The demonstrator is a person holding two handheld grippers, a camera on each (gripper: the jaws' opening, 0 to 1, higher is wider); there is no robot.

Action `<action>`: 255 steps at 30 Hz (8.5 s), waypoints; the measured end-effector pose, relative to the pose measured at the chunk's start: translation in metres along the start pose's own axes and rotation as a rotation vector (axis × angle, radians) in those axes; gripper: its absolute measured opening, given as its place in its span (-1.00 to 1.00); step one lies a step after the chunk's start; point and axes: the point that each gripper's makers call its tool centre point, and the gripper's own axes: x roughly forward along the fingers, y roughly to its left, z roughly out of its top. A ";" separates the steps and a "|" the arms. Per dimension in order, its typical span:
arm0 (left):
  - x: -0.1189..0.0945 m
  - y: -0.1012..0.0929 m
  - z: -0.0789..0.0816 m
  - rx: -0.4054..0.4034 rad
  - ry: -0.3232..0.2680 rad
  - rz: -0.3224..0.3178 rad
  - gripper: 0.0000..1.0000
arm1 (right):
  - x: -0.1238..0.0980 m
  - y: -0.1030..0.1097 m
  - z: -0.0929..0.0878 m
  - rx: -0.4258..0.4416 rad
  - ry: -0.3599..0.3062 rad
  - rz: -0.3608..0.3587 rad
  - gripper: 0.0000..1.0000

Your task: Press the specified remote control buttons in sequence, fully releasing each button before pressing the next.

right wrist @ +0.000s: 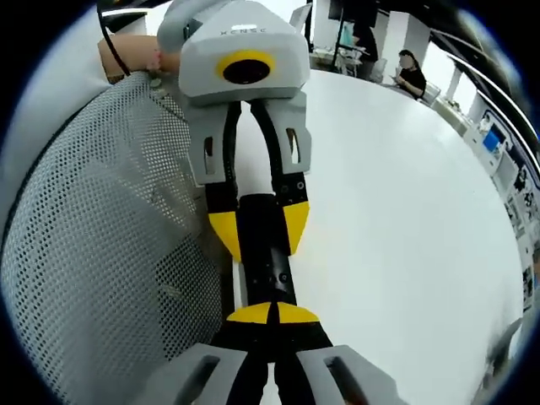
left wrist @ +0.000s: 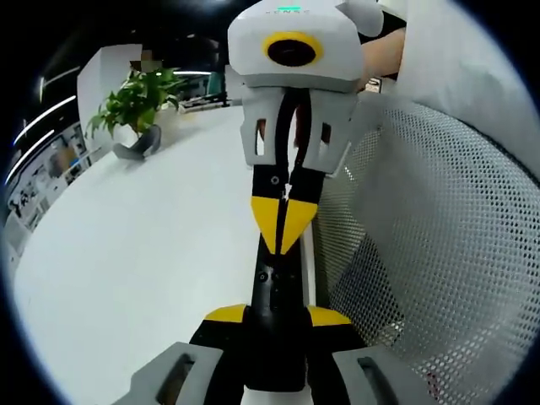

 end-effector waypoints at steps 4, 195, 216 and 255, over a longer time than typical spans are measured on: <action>0.000 0.000 0.000 0.003 0.003 0.000 -0.51 | 0.002 0.000 0.000 -0.066 0.063 -0.023 -1.00; 0.003 -0.002 0.003 0.004 0.007 0.000 -0.51 | 0.010 0.001 0.016 0.003 0.008 -0.082 -1.00; 0.004 -0.001 0.003 0.009 0.008 0.001 -0.51 | 0.013 -0.010 0.017 0.196 0.056 0.037 -1.00; 0.004 -0.003 0.006 0.009 0.009 -0.006 -0.51 | 0.013 0.007 0.024 0.061 0.066 -0.024 -1.00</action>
